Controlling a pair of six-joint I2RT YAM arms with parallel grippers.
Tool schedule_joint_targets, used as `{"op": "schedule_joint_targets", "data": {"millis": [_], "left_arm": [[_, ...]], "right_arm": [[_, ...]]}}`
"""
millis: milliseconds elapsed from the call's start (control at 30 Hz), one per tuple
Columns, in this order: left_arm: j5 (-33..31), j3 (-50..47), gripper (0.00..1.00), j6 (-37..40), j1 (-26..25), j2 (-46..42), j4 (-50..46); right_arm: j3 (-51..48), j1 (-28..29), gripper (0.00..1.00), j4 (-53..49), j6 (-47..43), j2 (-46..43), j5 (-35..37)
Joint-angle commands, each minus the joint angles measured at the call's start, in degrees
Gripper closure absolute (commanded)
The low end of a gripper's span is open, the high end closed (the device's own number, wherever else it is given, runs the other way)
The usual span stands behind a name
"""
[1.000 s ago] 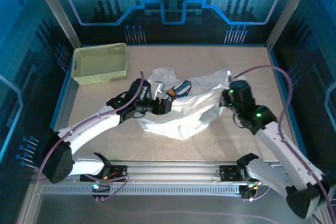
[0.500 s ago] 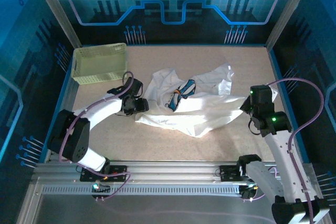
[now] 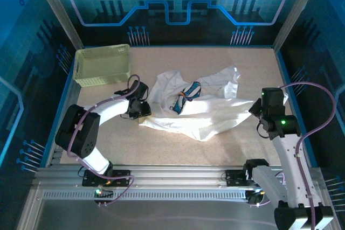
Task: Fold the inside-out t-shirt
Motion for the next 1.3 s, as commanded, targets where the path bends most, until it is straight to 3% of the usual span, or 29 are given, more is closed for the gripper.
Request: {"op": "schedule_joint_targets", "data": {"millis": [0, 133, 233, 500, 1000, 1167, 1267], "left_arm": [[1.4, -1.0, 0.65, 0.1, 0.6, 0.1, 2.2], [-0.7, -3.4, 0.64, -0.2, 0.6, -4.1, 3.8], [-2.6, -6.2, 0.57, -0.4, 1.3, -8.9, 5.6], [4.6, -9.1, 0.58, -1.7, 3.8, -7.9, 9.5], [4.6, -7.7, 0.77, -2.4, 5.4, -2.0, 12.0], [6.2, -7.9, 0.98, -2.3, 6.0, -3.3, 12.2], [8.6, -7.2, 1.00, -2.1, 7.7, -8.8, 10.7]], "right_arm": [[-0.6, -2.1, 1.00, -0.4, -1.0, -0.3, -0.6], [-2.2, -4.0, 1.00, -0.1, -1.8, -0.1, -1.7], [-2.3, -5.5, 1.00, 0.2, -2.6, 0.7, -2.5], [-2.4, -8.7, 1.00, 2.2, -3.3, 3.1, -5.8], [-4.2, -9.8, 1.00, 2.5, -4.2, 2.1, -6.8], [-3.2, -10.7, 1.00, 2.5, -4.7, 2.5, -7.8], [0.5, -12.7, 1.00, 1.7, -5.5, 2.6, -10.1]]}}
